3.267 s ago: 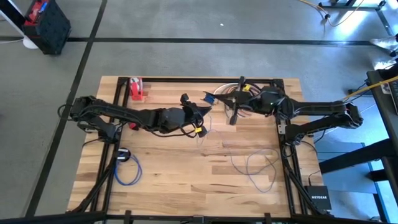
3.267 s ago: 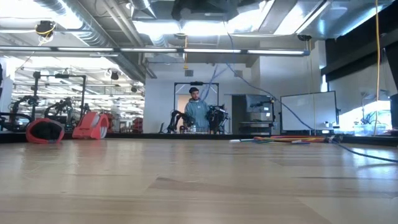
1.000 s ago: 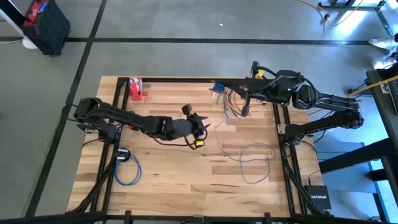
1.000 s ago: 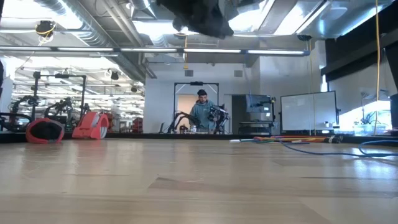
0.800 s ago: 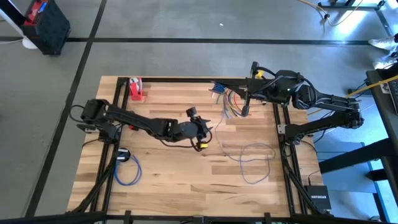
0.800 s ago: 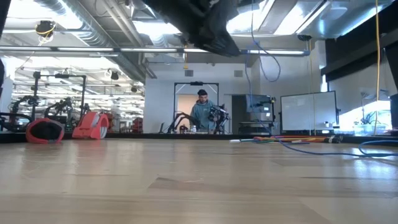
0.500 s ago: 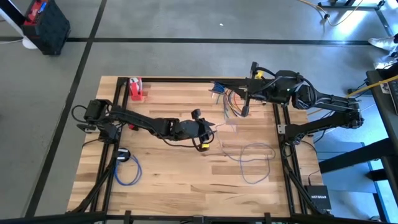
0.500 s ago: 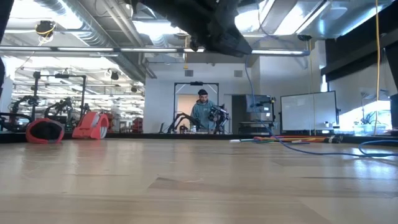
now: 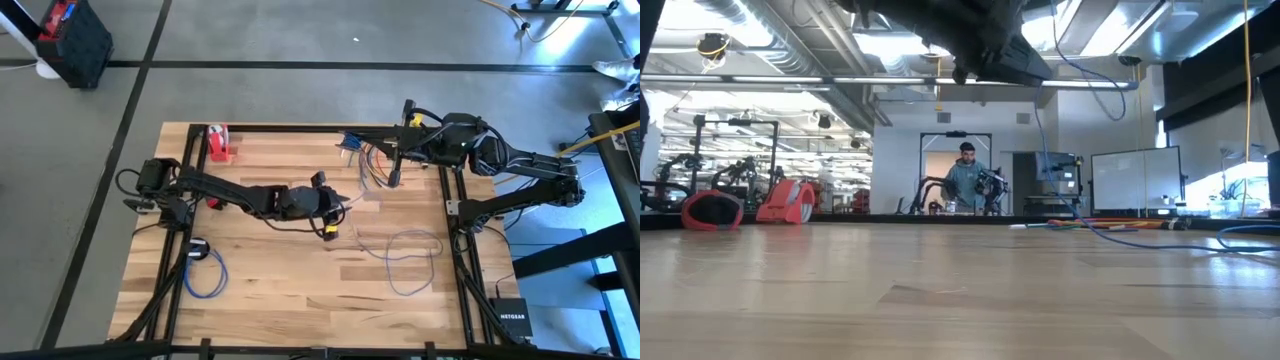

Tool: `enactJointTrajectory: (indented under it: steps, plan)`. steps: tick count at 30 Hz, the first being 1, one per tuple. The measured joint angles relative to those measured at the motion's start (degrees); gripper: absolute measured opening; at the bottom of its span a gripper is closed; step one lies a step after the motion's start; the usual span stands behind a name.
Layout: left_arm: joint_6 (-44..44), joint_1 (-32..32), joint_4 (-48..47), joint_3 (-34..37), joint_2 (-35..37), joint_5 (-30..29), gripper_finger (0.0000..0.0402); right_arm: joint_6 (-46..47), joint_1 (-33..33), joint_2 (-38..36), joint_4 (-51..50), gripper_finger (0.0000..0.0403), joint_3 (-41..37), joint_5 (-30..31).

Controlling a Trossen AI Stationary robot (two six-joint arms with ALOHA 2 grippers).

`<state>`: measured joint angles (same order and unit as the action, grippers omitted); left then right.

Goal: Coil cords
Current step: Coil the blue cable wire on the black spool

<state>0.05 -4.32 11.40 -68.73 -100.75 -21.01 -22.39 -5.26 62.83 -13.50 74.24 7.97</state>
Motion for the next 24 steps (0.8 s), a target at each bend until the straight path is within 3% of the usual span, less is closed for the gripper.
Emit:
enactJointTrajectory:
  steps: [6,16,24]
  plan:
    - [1.68,0.52,-0.16,0.0,0.0,-0.16,0.0009,0.0,0.0,0.0,0.09,0.0005,-0.04,-0.02]
    - [-0.3,0.55,-8.31,-0.02,0.02,-0.14,0.0004,0.31,0.0,0.02,1.16,0.0005,-0.07,-0.04]
    - [-2.43,0.24,-15.04,-0.07,-4.24,-0.16,0.0002,-1.26,0.0,-0.1,9.61,0.0005,-0.09,0.96]
